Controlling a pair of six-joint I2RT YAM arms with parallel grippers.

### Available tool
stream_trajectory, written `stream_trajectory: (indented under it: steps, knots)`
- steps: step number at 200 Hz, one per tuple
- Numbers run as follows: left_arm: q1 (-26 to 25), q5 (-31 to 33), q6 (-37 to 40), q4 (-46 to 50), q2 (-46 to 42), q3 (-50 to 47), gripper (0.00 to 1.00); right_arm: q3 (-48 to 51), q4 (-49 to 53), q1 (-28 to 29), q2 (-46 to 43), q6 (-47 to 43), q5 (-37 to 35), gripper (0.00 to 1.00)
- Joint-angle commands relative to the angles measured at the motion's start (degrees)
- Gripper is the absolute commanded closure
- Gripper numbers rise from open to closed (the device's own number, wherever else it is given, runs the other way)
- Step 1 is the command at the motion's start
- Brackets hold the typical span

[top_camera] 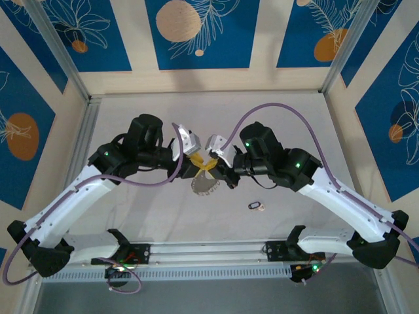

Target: Put the keys on the keyring

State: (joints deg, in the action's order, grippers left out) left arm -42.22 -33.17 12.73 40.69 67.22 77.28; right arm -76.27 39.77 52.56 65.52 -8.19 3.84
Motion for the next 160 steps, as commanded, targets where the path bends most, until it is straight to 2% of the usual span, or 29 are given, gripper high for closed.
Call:
stream_trajectory:
  steps: [1,32,87,128,160]
  knots:
    - [0.28,-1.64,2.43,3.37,0.98,0.14,0.75,-3.16,-1.98,0.56,0.27,-1.48,3.68,1.0]
    - [0.22,-2.2,2.78,3.89,0.81,0.08,0.83,-3.74,-1.96,0.22,0.22,-1.31,4.77,1.0]
    - [0.25,-3.14,2.81,4.87,0.29,-0.79,0.86,-3.89,-2.59,0.07,0.23,-1.04,5.21,1.0]
    - [0.22,-3.96,3.26,6.24,-0.07,-0.84,1.0,-3.83,-3.01,-0.19,-0.04,-1.14,5.36,1.0]
    - [0.22,-5.09,3.36,6.35,-0.4,-0.98,1.0,-3.43,-4.21,-0.9,-0.3,-0.19,6.16,1.0]
